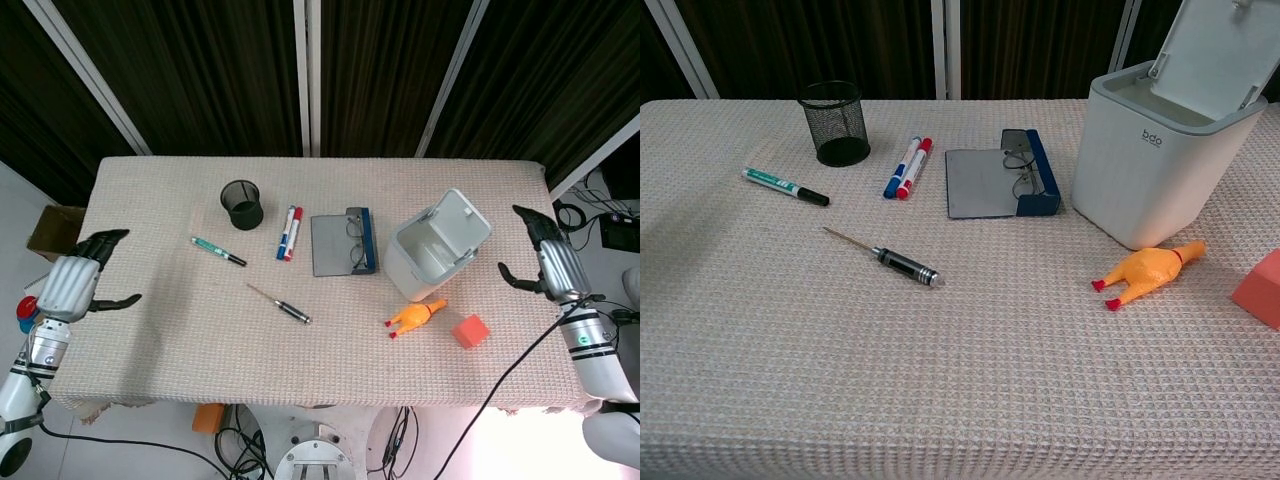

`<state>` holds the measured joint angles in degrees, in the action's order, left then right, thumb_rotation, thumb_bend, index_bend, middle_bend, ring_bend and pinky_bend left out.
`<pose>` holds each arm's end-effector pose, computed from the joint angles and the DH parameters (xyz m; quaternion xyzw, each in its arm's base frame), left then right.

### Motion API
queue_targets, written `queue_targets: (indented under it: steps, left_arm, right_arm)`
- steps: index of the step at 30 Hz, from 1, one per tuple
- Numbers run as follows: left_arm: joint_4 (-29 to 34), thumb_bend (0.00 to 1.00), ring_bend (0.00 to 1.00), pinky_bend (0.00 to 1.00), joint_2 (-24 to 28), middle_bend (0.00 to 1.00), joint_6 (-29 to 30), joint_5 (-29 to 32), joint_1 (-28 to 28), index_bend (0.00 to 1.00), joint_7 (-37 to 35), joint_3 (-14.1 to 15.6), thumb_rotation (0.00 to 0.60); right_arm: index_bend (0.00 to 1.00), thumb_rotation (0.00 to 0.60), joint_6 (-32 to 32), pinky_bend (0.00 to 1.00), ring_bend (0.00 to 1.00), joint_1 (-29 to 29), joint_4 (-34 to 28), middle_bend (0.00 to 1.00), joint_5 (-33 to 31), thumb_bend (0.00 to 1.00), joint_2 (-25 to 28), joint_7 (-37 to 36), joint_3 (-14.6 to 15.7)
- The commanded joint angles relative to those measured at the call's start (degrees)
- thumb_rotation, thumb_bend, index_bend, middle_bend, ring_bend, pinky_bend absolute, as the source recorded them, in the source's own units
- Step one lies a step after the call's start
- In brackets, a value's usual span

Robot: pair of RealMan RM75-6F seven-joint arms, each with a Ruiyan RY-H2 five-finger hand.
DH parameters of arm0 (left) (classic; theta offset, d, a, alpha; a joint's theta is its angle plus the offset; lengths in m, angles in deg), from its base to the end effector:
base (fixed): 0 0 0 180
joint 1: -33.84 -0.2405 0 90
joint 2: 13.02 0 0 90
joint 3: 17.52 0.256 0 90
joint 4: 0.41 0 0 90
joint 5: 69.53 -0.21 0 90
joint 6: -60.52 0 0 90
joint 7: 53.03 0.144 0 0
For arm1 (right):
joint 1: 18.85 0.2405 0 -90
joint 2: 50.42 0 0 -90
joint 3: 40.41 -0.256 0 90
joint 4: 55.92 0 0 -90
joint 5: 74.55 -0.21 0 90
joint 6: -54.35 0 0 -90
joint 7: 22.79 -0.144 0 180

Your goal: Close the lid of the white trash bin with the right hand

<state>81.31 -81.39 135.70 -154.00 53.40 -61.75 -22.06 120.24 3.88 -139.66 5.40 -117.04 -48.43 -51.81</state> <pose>-0.2944 0.2716 0.1385 -0.6429 -0.3723 -0.4232 0.5187 -0.2772 -0.3104 0.1481 0.5640 -0.4847 0.4955 0.4487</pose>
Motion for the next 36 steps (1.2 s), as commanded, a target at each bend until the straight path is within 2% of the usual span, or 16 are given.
queue_targets:
  steps: [1,10,18,28,33,36]
  left_arm:
    - [0.0,0.1,0.12,0.26,0.0,0.14,-0.1,0.0,0.1,0.11,0.0,0.0,0.468]
    - [0.9,0.1,0.12,0.26,0.9,0.14,0.6,-0.4,-0.2,0.11,0.2,-0.2,0.467]
    - [1.7,0.1,0.12,0.26,1.7,0.14,1.3,-0.9,-0.8,0.11,0.1,0.1,0.469]
    - [1.5,0.1,0.12,0.26,1.6,0.14,1.5,-1.0,-1.2,0.11,-0.5,0.2,0.468]
    - [1.3,0.1,0.12,0.26,1.6,0.14,1.5,-1.1,-1.3,0.11,-0.7,0.2,0.465]
    - [1.2,0.1,0.12,0.26,1.6,0.14,1.3,-1.1,-1.3,0.11,-0.9,0.3,0.465]
  right_arm:
    - [0.0,0.6,-0.5,0.0,0.0,0.8,-0.9,0.08,1.0,0.29,-0.3,-0.1,0.2]
    - [0.0,0.6,0.7,0.0,0.0,1.9,-4.4,0.09,4.6,0.3,-1.0,3.3,1.6]
    - [0.0,0.6,0.3,0.0,0.0,2.8,-6.7,0.09,7.9,0.32,-0.5,3.1,3.6]
    - [0.0,0.6,-2.6,0.0,0.0,4.1,-9.2,0.09,8.4,0.32,-1.1,11.2,6.0]
    - [0.0,0.6,-1.7,0.0,0.0,4.1,-9.0,0.1,8.3,0.32,-2.0,16.1,6.1]
    - [0.0,0.6,-1.2,0.0,0.0,4.0,-8.3,0.14,8.1,0.32,-2.9,19.4,6.3]
